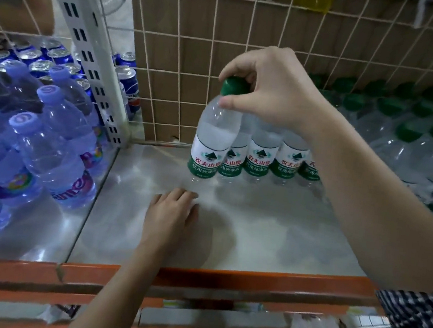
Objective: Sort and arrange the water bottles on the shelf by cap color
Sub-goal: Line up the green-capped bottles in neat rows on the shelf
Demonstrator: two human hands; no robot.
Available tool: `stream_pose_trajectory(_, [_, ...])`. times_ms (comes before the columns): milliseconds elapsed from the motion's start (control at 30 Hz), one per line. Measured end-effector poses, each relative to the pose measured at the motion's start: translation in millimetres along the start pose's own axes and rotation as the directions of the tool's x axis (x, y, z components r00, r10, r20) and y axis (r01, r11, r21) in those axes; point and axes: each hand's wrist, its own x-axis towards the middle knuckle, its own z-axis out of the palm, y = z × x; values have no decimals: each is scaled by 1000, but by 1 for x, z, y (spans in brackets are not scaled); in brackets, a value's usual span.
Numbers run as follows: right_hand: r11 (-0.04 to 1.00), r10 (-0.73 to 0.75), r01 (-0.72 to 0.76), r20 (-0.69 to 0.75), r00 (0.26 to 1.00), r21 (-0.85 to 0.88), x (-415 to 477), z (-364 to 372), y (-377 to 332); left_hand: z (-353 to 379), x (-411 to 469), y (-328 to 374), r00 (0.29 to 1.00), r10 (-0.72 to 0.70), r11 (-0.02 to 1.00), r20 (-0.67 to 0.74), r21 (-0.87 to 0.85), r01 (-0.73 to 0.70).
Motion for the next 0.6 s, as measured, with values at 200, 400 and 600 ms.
stream_pose_trajectory(200, [995, 100, -99, 31, 995, -10, -64, -41, 36, 16, -6, 67, 991, 136, 990, 17, -33, -136])
stream_pose_trajectory(400, [975, 219, -219, -5, 976, -46, -141, -89, 100, 57, -5, 158, 977, 207, 977, 43, -53, -205])
stream_pose_trajectory(600, [952, 305, -305, -5, 952, -31, -206, -143, 169, 96, -1, 254, 973, 212, 977, 93, -39, -209])
